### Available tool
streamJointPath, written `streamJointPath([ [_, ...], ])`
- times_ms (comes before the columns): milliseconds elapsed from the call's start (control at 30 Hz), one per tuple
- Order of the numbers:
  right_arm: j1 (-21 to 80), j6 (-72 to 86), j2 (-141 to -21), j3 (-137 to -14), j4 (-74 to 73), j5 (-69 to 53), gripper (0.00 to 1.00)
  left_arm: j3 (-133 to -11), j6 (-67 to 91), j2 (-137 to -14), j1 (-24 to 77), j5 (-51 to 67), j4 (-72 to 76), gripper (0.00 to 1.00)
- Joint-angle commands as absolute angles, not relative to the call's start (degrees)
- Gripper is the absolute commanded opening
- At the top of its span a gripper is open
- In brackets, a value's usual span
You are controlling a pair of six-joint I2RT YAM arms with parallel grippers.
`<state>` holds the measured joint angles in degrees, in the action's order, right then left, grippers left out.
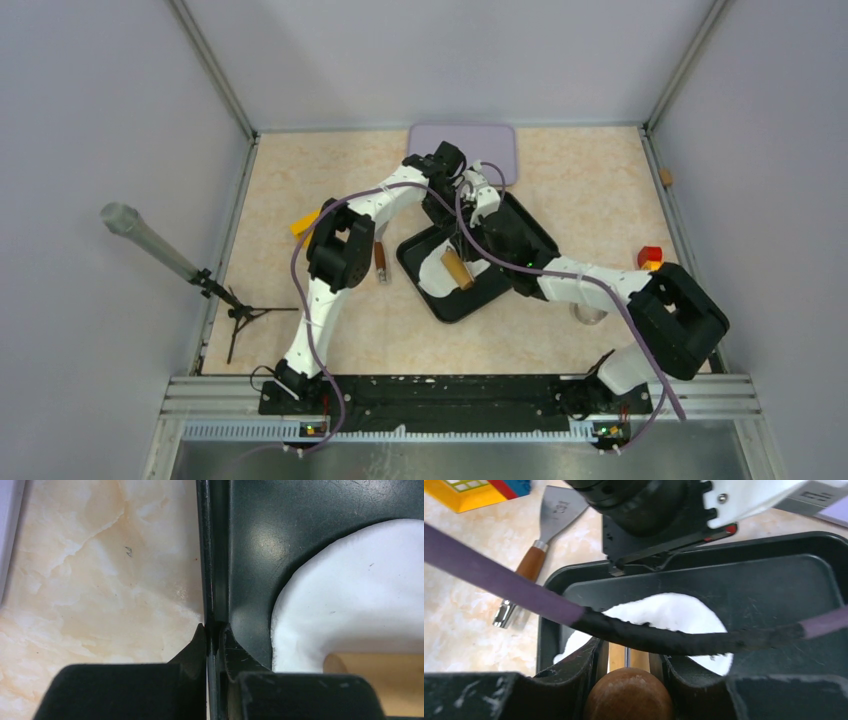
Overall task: Roll out the dumpling wrappers from the dough
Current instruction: Flatten out the dough on the work surface.
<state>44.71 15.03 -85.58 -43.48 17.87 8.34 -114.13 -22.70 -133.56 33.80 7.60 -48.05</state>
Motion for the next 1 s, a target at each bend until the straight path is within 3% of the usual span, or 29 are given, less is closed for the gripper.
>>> streamJointPath([
  [0, 43.9, 10.3, -86.8, -39.5, -2.2, 15.1, 0.0, -115.8, -26.0, -131.2, 33.8, 3.9, -47.9, 0.0],
  [133, 46.0, 10.8, -87.2, -39.0, -1.7, 13.5, 0.0, -116.4, -25.9, -131.1, 33.9, 3.8, -48.1, 0.0],
  [567, 60.5, 6.6, -93.7, -40.4, 2.1, 26.2, 0.0, -115.9, -26.0, -130.3, 33.9, 3.8, -48.1, 0.0],
  [667, 58.4, 6.2, -92.5, -40.4, 2.3, 30.3, 0.0, -115.5, -26.2, -130.2, 33.9, 3.9, -47.9, 0.0],
  [833, 49.4, 9.7, -88.5, -39.8, 0.3, 24.7, 0.0, -115.2, -26.4, -130.2, 33.9, 3.9, -48.0, 0.0],
  [967, 49.1, 9.5, -88.5, -39.2, 0.7, 21.3, 0.0, -115.6, -26.3, -130.4, 33.9, 3.8, -47.9, 0.0],
])
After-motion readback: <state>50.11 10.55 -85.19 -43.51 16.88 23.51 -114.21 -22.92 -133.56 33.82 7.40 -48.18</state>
